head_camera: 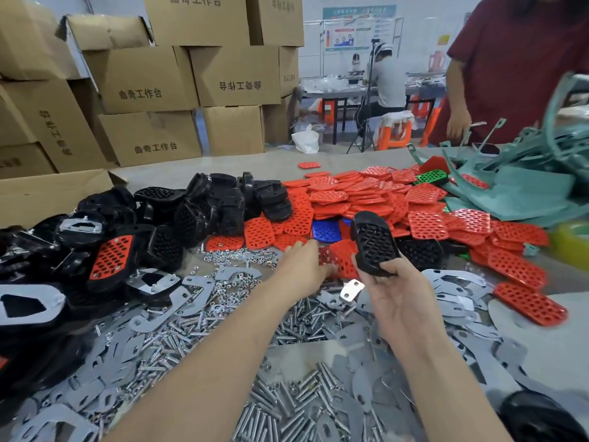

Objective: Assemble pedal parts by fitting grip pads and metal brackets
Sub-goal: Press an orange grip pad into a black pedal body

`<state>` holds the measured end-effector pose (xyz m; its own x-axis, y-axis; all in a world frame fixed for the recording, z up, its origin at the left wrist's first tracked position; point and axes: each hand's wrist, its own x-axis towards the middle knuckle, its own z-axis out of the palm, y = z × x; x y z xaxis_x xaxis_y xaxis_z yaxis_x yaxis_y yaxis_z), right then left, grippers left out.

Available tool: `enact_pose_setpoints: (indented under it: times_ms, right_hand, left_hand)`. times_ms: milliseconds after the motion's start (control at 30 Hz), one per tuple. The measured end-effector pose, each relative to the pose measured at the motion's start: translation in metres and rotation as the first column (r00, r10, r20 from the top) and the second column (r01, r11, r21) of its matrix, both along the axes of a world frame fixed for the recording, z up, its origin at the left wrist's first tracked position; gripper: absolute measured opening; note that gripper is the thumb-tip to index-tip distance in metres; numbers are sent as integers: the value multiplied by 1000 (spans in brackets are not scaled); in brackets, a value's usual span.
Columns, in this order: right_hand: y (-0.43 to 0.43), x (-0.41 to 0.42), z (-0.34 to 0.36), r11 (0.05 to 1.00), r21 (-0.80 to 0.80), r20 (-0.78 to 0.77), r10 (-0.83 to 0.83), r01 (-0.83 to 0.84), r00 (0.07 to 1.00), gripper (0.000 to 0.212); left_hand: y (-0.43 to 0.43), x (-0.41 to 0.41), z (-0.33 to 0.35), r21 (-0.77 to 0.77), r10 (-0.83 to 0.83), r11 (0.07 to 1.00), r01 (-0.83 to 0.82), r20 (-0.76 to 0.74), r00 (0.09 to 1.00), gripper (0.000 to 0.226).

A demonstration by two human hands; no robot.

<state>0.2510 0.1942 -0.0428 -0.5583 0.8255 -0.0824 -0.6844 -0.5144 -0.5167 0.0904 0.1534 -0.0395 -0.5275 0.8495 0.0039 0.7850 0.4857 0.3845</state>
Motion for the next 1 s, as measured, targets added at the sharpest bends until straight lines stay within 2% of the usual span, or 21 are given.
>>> enact_pose_setpoints:
  times_ms: [100, 167, 233, 333, 400, 467, 533, 667, 867, 1000]
  right_hand:
    - [1, 0, 0, 1000, -11, -1, -7, 7, 1000, 40]
    - [1, 0, 1, 999, -20, 13, -25, 25, 1000, 36]
    - [-1, -2, 1, 999, -20, 36, -36, 37, 999, 30]
    - [-5, -6, 1, 1000, 4, 92, -22, 22, 996, 18]
    - [-8, -9, -1, 999, 33, 124, -1, -3, 992, 18]
    - [-12, -14, -2, 998, 53, 166, 20, -30, 986, 17]
    - [-17, -18, -2, 996, 71, 212, 37, -53, 976, 13]
    - [-24, -23, -6, 986, 127, 246, 73, -107, 966, 45]
    - [-27, -26, -5, 971, 155, 297, 129, -181, 946, 40]
    - [-31, -28, -5, 957, 172, 326, 169, -234, 930, 33]
  left_hand:
    - [-8, 0, 4, 162, 29, 985, -54, 154, 988, 40]
    - [-20, -1, 7, 304, 64, 943, -135, 232, 971, 16]
    - [-40, -3, 9, 409, 84, 882, -233, 350, 933, 5]
    - [-78, -2, 8, 507, 15, 767, -394, 600, 800, 10]
    - [-101, 1, 4, 520, -50, 695, -496, 724, 688, 14]
    - [-119, 5, 0, 510, -117, 656, -556, 797, 592, 17]
    - [-132, 10, -3, 518, -182, 637, -571, 820, 542, 22]
    - [-140, 17, -1, 559, -215, 631, -539, 793, 571, 23]
    - [-145, 20, 0, 576, -175, 640, -510, 754, 633, 17]
    - [-143, 21, -1, 588, -156, 630, -507, 736, 659, 24]
